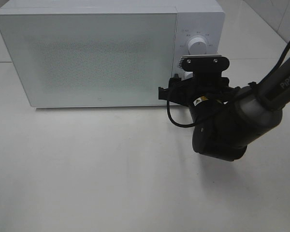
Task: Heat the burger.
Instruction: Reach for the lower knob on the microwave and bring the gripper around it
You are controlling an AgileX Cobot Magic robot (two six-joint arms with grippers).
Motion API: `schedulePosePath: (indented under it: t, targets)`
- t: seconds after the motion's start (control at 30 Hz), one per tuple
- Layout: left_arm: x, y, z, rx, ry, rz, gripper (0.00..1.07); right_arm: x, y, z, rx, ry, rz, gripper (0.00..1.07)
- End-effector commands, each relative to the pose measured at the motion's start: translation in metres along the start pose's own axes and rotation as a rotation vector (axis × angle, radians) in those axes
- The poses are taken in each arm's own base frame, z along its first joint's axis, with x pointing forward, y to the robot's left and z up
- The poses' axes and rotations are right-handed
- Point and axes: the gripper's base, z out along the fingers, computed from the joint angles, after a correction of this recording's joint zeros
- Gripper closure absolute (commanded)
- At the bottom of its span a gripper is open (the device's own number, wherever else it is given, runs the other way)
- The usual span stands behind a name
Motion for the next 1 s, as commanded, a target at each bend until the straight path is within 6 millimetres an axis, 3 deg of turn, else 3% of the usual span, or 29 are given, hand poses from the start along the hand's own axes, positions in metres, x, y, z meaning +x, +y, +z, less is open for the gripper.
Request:
schedulePosePath:
  t: [0.03,0.47,0.53,0.63,0.7,0.73,0.8,1.0]
  targets:
    - [0.0019,-0.0007,-0.0028,0.005,-0.028,-0.006,0.09,-0.0156,-0.0034,0.0013,0.041,-0.154,-0.01,0.35]
    - [0.0019,-0.0007,-0.0028,0.005,-0.028,-0.006,0.09,-0.0201,-0.0038,0.0004,0.044,-0.164,-0.001,0.47]
    - [0.0019,-0.0007,-0.0028,0.005,-0.028,-0.006,0.09,-0.0202,-0.0037,0.0004,0.043,-0.164,-0.001,0.58]
    - [0.0019,-0.0007,-0.0028,0.005,-0.028,-0.006,0.09,-0.0202,-0.0037,0.0004,0.043,-0.164,-0.001,0.63]
    - [0.0019,-0.0007,-0.0028,0.005,-0.028,-0.006,0.09,-0.0202,-0.0037,0.0004,0.043,-0.164,-0.001,0.86]
    - [0.0019,-0.0007,-0.0028,0.005,-0.028,-0.006,0.09,-0.0202,-0.0037,0.0004,0.043,-0.164,-0.001,0.86]
    - [0.0019,-0.0007,-0.0028,0.005,-0.028,-0.006,0.09,-0.0202,-0.0037,0.0004,0.043,-0.164,-0.002,1.0]
    - [0.0019,-0.0007,-0.0028,0.005,-0.028,-0.006,0.09,-0.0202,-0.0037,0.0004,0.043,-0.164,-0.002,1.06]
